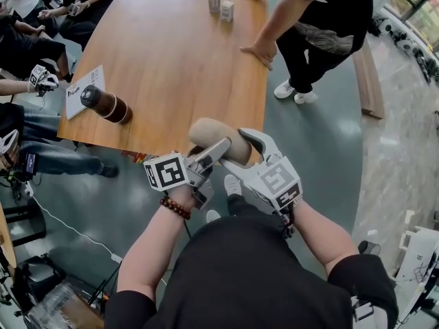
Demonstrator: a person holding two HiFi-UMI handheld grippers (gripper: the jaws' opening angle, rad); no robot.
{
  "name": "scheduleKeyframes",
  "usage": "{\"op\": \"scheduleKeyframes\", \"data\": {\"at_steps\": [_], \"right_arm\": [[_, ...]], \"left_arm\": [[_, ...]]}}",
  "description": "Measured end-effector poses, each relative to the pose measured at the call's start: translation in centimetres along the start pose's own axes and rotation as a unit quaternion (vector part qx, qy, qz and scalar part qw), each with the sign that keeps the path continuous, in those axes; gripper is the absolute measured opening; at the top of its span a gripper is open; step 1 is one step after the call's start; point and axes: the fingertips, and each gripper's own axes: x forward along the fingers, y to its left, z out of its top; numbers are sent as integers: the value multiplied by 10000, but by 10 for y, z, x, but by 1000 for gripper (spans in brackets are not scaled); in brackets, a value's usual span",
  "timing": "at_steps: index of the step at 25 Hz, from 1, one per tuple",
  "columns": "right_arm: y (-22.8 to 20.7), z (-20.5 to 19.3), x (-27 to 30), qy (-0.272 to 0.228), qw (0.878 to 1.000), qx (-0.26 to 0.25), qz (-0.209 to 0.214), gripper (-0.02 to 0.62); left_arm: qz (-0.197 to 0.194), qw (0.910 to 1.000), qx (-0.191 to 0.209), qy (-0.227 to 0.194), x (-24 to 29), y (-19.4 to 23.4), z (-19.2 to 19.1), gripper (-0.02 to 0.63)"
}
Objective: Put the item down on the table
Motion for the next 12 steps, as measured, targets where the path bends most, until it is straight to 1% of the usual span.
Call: {"op": "scheduleKeyframes", "data": {"at_steps": [6,12], "right_arm": [[-35,-9,7,74,9998,77,-143,324],[-71,-28,23,253,9990,148,-337,321]], "left_arm": [[313,9994,-62,-147,0,18,11,399],[602,9980,59,-185,0,32,17,379]]}}
